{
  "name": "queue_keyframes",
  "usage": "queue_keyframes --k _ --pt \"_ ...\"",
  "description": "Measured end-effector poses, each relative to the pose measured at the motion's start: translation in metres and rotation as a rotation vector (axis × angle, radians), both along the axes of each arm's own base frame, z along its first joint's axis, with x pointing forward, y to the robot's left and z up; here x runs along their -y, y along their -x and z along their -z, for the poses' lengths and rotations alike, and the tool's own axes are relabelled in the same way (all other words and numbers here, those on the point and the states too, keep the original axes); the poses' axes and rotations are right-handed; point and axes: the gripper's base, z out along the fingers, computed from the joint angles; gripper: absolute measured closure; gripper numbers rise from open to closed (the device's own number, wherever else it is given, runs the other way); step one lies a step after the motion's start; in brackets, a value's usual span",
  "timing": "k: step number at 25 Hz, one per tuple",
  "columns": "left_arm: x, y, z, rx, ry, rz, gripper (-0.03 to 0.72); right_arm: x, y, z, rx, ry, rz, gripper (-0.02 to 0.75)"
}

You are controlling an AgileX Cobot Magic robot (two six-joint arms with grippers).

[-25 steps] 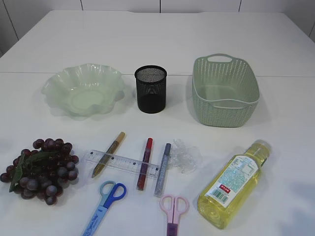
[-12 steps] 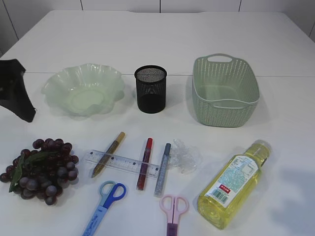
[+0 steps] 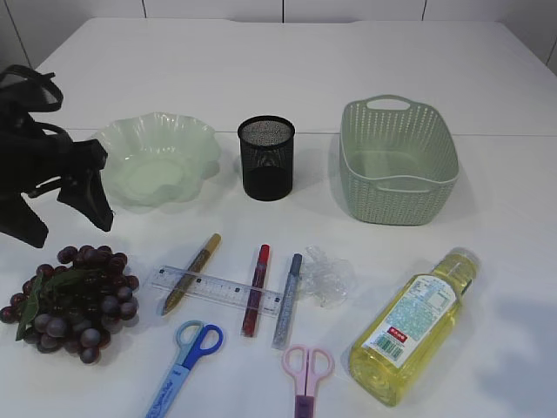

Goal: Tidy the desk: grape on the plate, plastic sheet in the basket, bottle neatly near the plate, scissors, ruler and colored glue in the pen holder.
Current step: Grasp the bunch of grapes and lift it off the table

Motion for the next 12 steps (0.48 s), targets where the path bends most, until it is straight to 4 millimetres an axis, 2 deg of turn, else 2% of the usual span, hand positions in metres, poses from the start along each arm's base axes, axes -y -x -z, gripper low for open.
queue_keyframes --k 12 --pt "0.003 -0.017 0.038 -0.067 -0.016 -0.037 0.099 0.000 0.000 0.000 -0.002 -0.001 0.002 0.248"
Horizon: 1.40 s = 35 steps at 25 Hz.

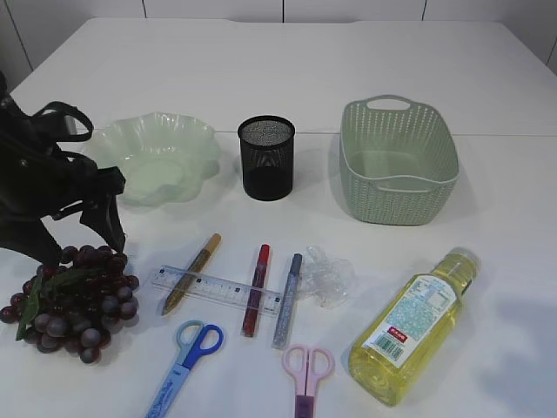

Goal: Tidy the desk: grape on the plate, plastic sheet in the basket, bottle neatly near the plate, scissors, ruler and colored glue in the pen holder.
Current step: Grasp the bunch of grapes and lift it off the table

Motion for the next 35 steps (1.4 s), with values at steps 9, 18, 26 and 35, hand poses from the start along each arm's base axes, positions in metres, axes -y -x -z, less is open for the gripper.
queue_keyframes --k 9,18,26,35 --pt "0.001 -0.008 0.027 -0.059 -0.015 -0.004 0.099 0.000 0.000 0.000 0.000 0.000 0.000 0.248" --pt "0.002 -0.014 0.047 -0.084 -0.018 -0.017 0.099 0.000 0.000 0.000 0.000 0.000 0.000 0.248" --pt "0.002 -0.010 0.054 -0.158 -0.024 -0.006 0.099 0.000 0.000 0.000 0.000 0.000 0.000 0.248" --pt "0.002 -0.011 0.056 -0.159 -0.024 -0.028 0.099 0.000 0.000 0.000 0.000 0.000 0.000 0.248"
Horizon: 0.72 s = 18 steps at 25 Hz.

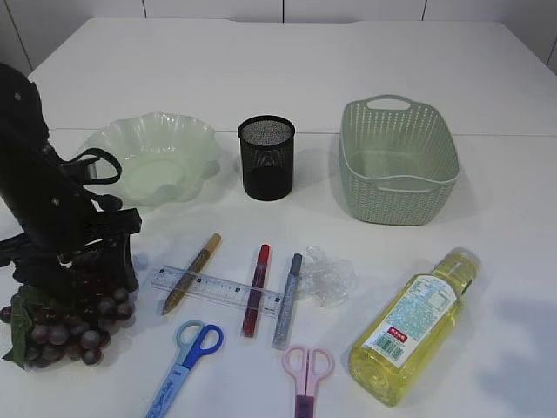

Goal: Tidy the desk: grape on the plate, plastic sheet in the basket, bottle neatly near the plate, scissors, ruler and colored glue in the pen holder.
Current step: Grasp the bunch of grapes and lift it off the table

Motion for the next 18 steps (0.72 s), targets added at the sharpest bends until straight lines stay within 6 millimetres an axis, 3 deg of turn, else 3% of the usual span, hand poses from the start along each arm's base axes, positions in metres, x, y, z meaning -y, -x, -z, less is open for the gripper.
queue_keyframes --k 12,18 --pt "-0.001 -0.004 0.013 -0.004 -0.016 -0.004 0.128 0.001 0.000 0.000 0.002 0.013 0.003 0.248" --pt "-0.006 -0.005 0.013 0.014 -0.068 0.039 0.272 0.001 0.000 0.000 0.002 0.013 0.003 0.248"
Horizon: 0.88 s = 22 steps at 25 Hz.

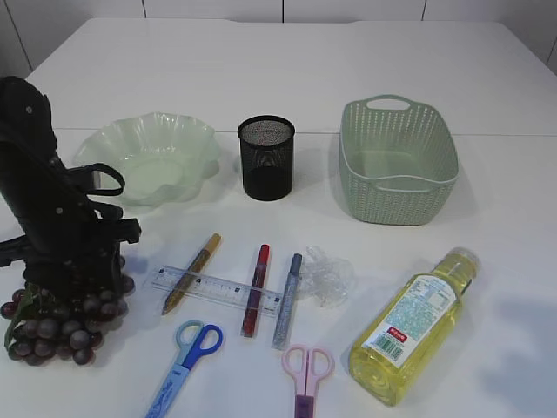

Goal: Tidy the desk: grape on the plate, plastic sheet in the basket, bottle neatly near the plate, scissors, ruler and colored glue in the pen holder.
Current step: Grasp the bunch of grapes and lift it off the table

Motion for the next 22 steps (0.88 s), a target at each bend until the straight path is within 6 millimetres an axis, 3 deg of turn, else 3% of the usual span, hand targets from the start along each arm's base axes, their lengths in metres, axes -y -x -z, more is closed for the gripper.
queue_keyframes --k 4,8,14,22 --pt "-0.003 0.000 0.000 0.003 -0.027 0.023 0.428 0.000 0.000 0.000 0.000 0.000 0.000 0.248" --pt "-0.007 0.000 0.001 0.000 -0.074 0.062 0.521 0.000 0.000 0.000 0.001 0.005 0.001 0.248" --pt "-0.008 0.001 -0.001 -0.001 -0.088 0.078 0.544 0.001 0.000 0.000 0.002 0.011 0.002 0.248" --pt "-0.012 0.011 -0.031 0.004 -0.098 0.094 0.547 0.001 0.000 0.000 0.002 0.013 0.003 0.248"
